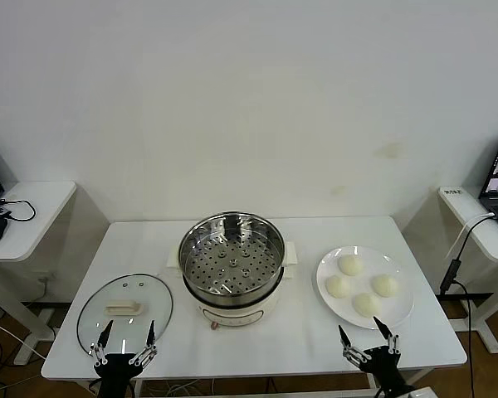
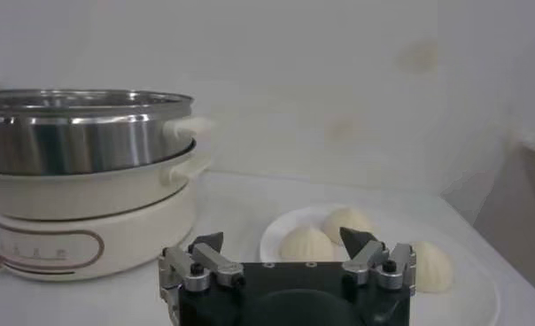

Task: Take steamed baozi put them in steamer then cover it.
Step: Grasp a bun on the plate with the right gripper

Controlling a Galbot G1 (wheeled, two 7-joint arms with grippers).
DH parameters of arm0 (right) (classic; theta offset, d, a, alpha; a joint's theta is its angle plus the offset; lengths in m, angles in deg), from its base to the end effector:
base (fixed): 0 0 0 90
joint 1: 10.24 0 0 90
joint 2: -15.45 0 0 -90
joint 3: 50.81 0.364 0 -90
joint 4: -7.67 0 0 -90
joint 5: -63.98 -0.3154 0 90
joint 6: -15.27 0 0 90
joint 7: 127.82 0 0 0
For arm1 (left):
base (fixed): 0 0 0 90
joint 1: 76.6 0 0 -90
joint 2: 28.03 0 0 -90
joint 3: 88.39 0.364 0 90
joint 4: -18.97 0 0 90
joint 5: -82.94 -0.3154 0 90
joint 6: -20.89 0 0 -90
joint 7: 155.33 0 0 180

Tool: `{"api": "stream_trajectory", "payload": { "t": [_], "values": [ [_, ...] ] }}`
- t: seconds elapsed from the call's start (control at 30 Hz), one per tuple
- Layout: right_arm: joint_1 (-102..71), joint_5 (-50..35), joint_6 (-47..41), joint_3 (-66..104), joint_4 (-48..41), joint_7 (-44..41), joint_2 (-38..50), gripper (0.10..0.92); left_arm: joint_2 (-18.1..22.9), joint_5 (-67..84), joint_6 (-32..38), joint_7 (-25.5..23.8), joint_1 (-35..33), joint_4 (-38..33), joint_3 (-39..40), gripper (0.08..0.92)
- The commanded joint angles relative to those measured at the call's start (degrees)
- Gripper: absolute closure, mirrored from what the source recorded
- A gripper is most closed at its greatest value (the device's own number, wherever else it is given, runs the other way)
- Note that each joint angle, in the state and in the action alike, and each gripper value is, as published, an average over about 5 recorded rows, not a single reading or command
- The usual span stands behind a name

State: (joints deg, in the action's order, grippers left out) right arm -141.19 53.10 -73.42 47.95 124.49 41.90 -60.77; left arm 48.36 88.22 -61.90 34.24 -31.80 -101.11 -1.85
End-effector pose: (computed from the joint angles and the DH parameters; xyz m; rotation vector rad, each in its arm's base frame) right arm 0.0757 -0.0944 -0.3372 0.2436 -2.9188 0.1135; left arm 0.0527 0.0645 -0.3316 0.1099 -3.0099 -0.2092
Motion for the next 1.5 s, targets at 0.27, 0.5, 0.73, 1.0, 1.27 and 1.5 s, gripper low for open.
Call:
{"api": "stream_trajectory", "payload": {
  "t": [0.27,0.5,0.73,1.0,1.27,1.5],
  "values": [
    [3.9,5.5,-1.5,1.9,0.9,2.9,4.0,0.203,-0.2,-4.2,-4.6,-0.7,1.4,0.1,-0.7,0.177],
    [12.1,15.7,-6.6,5.0,-2.6,3.9,14.3,0.203,-0.6,-6.0,-4.8,-0.8,1.4,-0.5,-0.8,0.177],
    [21.6,24.1,-11.4,4.9,-10.1,-3.4,27.8,0.202,-0.5,-7.3,-4.9,-1.0,0.7,-1.6,-0.7,0.177],
    [37.3,28.4,-10.7,-4.4,-21.3,-19.4,43.4,0.203,-0.7,-8.6,-6.0,-1.2,0.3,-3.2,-0.9,0.177],
    [67.2,28.0,-6.0,-32.9,-35.6,-32.7,48.7,0.202,-1.0,-9.5,-6.3,-1.6,0.4,-3.1,-1.0,0.177],
    [88.6,27.6,-2.2,-57.0,-46.0,-43.4,45.1,0.202,-1.5,-9.5,-6.6,-2.1,0.9,-2.8,-1.9,0.177]
  ]
}}
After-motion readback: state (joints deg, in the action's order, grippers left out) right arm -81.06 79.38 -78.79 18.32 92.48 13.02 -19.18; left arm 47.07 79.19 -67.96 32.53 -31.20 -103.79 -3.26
